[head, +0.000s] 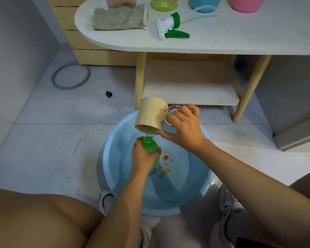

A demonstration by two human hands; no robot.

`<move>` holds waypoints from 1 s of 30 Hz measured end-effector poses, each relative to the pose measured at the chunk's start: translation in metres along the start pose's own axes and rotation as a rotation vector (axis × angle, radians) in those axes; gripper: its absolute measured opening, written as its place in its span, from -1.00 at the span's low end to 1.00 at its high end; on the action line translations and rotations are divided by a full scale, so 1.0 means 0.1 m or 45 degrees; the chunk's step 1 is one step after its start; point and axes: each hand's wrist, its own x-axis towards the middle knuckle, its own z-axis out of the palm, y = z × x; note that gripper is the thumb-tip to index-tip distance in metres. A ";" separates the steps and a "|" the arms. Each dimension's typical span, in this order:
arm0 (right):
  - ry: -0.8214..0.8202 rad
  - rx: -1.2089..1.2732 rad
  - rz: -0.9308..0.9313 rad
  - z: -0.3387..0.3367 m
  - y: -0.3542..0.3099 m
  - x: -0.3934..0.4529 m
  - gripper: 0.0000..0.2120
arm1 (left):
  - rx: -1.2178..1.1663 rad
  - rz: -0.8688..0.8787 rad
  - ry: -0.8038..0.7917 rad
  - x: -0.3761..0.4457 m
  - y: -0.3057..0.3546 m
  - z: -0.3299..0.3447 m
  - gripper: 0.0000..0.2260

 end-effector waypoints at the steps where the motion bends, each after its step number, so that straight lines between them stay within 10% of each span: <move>1: 0.006 -0.001 -0.008 0.00 0.00 0.00 -0.64 | 0.003 0.002 0.003 0.00 0.00 0.00 -0.50; 30: -0.301 -0.153 0.110 0.01 0.14 -0.23 -0.64 | 0.162 0.169 0.019 -0.03 -0.04 0.00 -0.53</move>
